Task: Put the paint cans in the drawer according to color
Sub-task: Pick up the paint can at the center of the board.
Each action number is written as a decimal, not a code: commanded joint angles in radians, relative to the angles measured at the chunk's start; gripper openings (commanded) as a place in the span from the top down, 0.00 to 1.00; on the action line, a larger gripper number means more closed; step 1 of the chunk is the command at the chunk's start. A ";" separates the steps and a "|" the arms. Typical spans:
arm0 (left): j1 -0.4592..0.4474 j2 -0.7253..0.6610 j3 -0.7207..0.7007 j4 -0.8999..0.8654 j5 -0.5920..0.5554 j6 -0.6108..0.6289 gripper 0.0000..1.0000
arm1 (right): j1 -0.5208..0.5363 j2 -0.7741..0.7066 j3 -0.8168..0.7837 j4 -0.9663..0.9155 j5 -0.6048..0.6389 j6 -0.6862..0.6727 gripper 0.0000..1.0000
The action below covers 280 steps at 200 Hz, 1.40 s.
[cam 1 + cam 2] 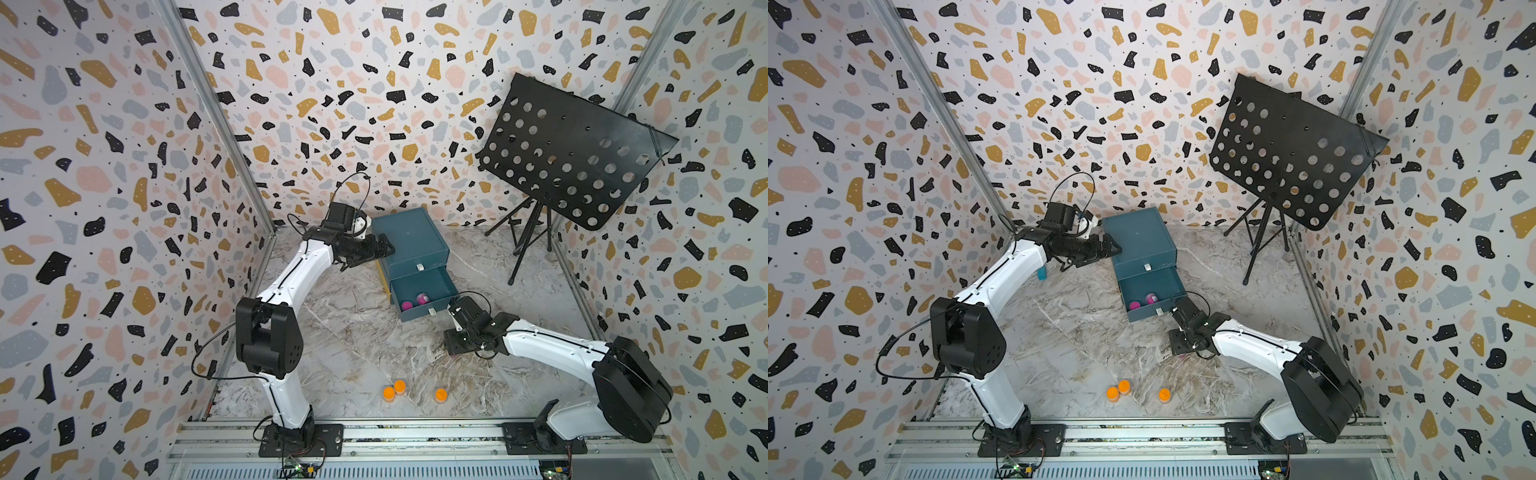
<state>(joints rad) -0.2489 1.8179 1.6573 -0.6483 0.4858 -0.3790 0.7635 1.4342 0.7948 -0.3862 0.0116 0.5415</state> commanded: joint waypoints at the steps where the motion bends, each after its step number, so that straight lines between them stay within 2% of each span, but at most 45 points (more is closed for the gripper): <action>1: -0.004 0.001 -0.025 -0.029 -0.021 0.012 0.02 | 0.008 0.007 -0.011 0.019 -0.007 0.017 0.41; 61: -0.004 0.001 -0.025 -0.030 -0.021 0.011 0.02 | 0.028 0.049 -0.017 0.037 -0.003 0.031 0.47; 129: -0.004 0.001 -0.024 -0.030 -0.018 0.012 0.02 | 0.039 -0.006 0.005 -0.056 0.058 0.009 0.73; 153: -0.004 -0.001 -0.025 -0.031 -0.018 0.012 0.02 | 0.039 -0.044 0.016 -0.090 0.076 0.002 0.79; 234: -0.004 -0.002 -0.025 -0.030 -0.013 0.011 0.02 | 0.022 -0.224 0.159 -0.187 0.128 -0.030 0.80; 280: -0.004 0.000 -0.026 -0.028 -0.011 0.010 0.02 | -0.060 -0.182 0.336 -0.171 0.072 -0.084 0.80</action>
<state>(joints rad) -0.2489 1.8179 1.6558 -0.6483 0.4900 -0.3798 0.7376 1.2304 1.0317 -0.5465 0.1009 0.5037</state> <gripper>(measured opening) 0.984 0.376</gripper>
